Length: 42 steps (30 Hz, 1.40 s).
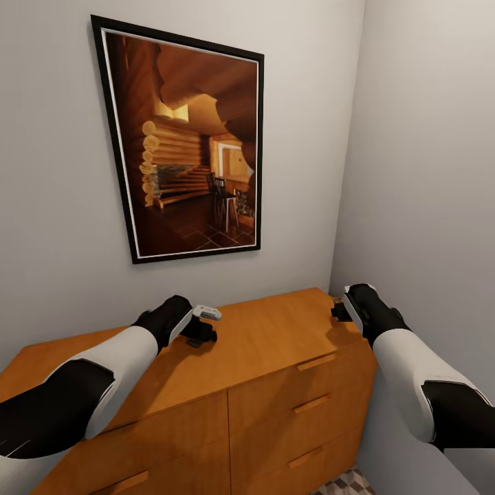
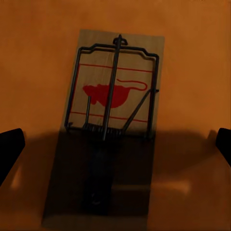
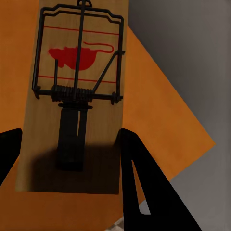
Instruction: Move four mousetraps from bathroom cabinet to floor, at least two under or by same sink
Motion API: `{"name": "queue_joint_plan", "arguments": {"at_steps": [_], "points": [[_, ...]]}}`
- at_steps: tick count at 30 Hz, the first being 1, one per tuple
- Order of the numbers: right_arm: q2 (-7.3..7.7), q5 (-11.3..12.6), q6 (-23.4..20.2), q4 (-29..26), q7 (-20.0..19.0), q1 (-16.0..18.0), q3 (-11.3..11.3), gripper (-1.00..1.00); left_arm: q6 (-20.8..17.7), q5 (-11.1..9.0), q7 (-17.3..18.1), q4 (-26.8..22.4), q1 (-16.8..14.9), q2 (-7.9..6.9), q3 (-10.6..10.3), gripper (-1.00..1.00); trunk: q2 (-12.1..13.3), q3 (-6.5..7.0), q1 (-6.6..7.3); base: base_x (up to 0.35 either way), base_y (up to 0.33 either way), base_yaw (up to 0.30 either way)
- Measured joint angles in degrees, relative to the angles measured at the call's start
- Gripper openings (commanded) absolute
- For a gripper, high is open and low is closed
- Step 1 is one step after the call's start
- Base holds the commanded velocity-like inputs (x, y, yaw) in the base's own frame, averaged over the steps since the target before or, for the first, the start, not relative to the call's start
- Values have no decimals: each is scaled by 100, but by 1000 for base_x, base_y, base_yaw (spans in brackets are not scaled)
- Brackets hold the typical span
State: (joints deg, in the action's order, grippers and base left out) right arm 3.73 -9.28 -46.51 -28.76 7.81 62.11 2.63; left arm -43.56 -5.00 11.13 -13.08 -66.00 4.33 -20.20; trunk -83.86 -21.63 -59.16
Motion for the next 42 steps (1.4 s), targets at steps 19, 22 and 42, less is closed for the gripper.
{"name": "queue_joint_plan", "arguments": {"at_steps": [19,22,42], "points": [[0,0,-1,0,0,0,0,-100,30,-20,4,12,1,-7,8,100,0,0,0,0,0,0],[0,0,-1,0,0,0,1,-100,31,-21,4,13,1,-7,8,100,0,0,0,0,0,0],[-2,1,0,0,0,0,0,-100,25,-22,1,12,1,-7,20,100,0,0,0,0,0,0]]}}
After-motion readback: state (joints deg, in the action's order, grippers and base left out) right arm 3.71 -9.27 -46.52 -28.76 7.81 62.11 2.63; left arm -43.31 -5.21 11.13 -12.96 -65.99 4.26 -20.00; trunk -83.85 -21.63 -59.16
